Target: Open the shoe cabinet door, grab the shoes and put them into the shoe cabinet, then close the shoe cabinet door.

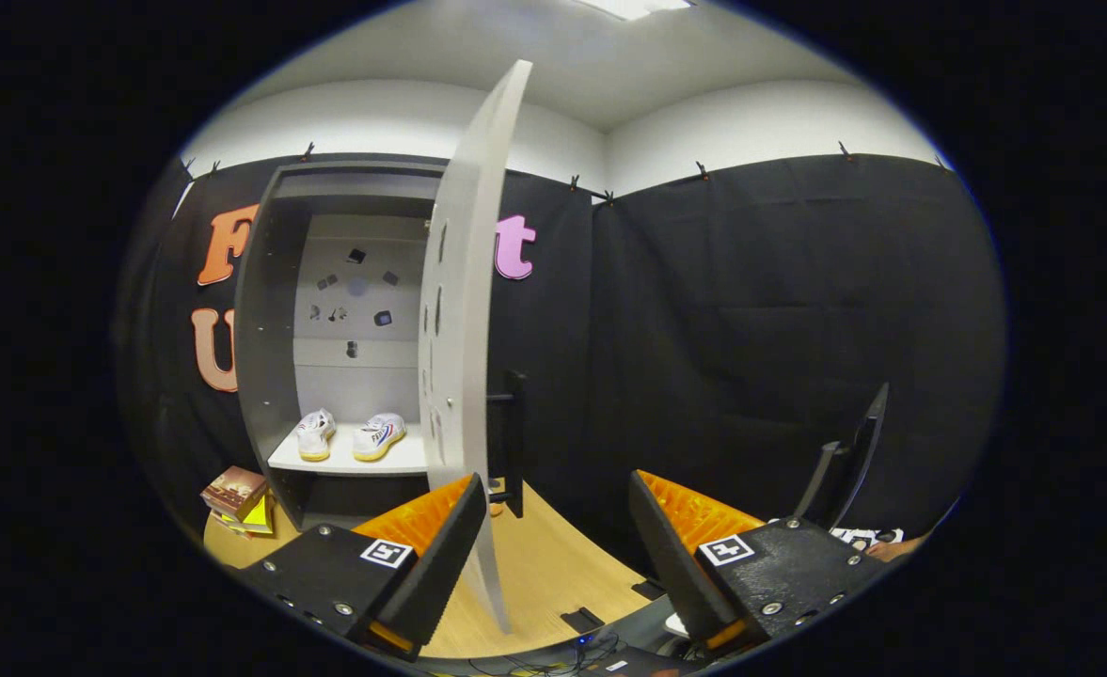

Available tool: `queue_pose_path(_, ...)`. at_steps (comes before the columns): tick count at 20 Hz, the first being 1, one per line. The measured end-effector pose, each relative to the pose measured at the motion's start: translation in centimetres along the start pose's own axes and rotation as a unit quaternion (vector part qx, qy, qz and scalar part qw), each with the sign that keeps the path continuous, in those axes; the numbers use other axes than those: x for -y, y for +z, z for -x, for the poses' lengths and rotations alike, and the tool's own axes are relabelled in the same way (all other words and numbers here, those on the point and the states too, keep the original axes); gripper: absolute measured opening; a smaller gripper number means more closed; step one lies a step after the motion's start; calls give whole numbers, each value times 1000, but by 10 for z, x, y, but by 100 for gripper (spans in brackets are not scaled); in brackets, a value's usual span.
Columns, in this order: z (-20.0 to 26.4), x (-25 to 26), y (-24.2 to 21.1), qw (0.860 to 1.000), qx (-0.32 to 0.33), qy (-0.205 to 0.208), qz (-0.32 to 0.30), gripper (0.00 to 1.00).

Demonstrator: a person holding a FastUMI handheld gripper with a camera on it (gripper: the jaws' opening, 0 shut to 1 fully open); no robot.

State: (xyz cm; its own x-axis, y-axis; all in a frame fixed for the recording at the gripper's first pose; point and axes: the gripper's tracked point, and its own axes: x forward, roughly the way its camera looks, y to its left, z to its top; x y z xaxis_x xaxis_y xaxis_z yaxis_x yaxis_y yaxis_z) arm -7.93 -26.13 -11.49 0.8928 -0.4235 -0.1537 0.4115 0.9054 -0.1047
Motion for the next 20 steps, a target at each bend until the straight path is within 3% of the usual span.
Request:
queue_pose_path(4,-22,-5,-30,999,-29,17,-11,95)
queue_pose_path(11,-21,-20,-43,998,-21,47,-47,92)
queue_pose_path(16,-5,-30,-49,999,-28,43,-11,91)
queue_pose_path(17,0,-39,-48,998,-27,56,-9,90)
queue_pose_path(19,30,-96,-32,987,-17,153,-52,93)
queue_pose_path(20,22,-105,-36,988,-12,148,-34,94)
